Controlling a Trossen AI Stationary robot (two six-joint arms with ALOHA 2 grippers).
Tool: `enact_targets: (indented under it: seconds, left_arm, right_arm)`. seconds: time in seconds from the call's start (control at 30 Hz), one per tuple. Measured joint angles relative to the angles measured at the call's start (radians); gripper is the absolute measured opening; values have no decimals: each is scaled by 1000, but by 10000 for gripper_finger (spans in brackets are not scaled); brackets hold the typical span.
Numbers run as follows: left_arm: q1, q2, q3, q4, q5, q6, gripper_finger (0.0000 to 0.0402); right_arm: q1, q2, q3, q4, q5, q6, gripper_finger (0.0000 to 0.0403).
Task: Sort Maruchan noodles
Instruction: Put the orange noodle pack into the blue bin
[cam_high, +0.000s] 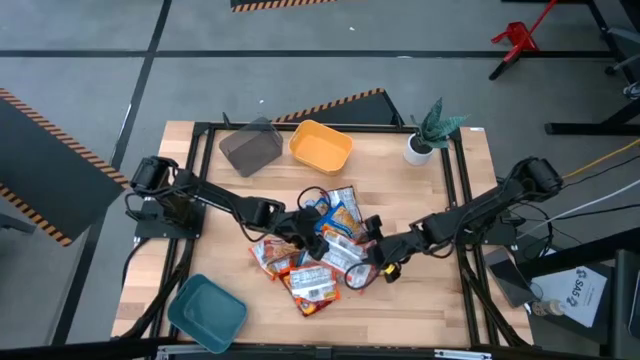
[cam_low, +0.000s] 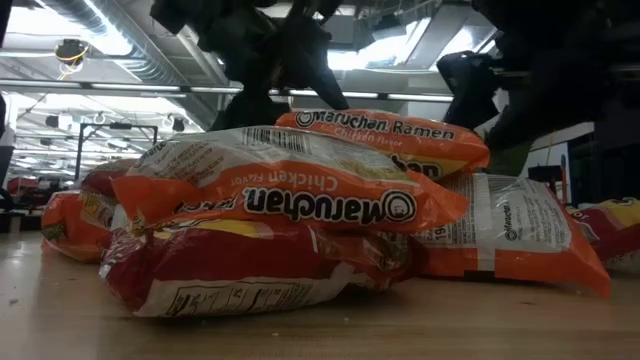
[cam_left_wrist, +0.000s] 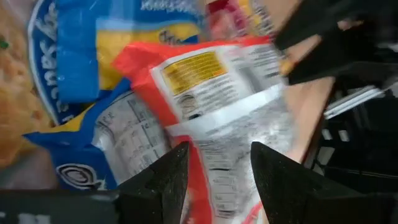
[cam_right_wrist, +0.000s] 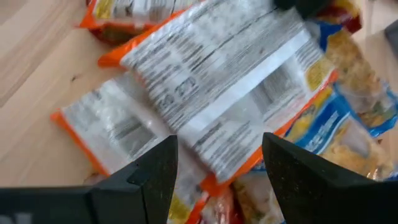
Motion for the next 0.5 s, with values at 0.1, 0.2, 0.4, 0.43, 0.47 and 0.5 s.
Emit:
enact_targets:
  seconds: [0.1, 0.2, 0.4, 0.43, 0.47, 0.5]
  left_arm:
    - [3, 16, 1, 8, 30, -23, 167]
    - [2, 19, 0, -11, 66, -25, 167]
    - [3, 12, 0, 16, 50, -31, 167]
    - [3, 12, 0, 14, 50, -31, 167]
    - [3, 12, 0, 11, 50, -31, 167]
    - [3, 12, 0, 10, 50, -31, 167]
  right_arm:
    - [0, 16, 0, 40, 3, -20, 222]
    - [0, 30, 0, 38, -8, -25, 222]
    - [14, 59, 0, 33, -42, -41, 222]
    - [19, 66, 0, 38, -40, -52, 222]
    - [19, 73, 0, 40, -33, -68, 222]
    - [21, 81, 0, 44, -24, -87, 222]
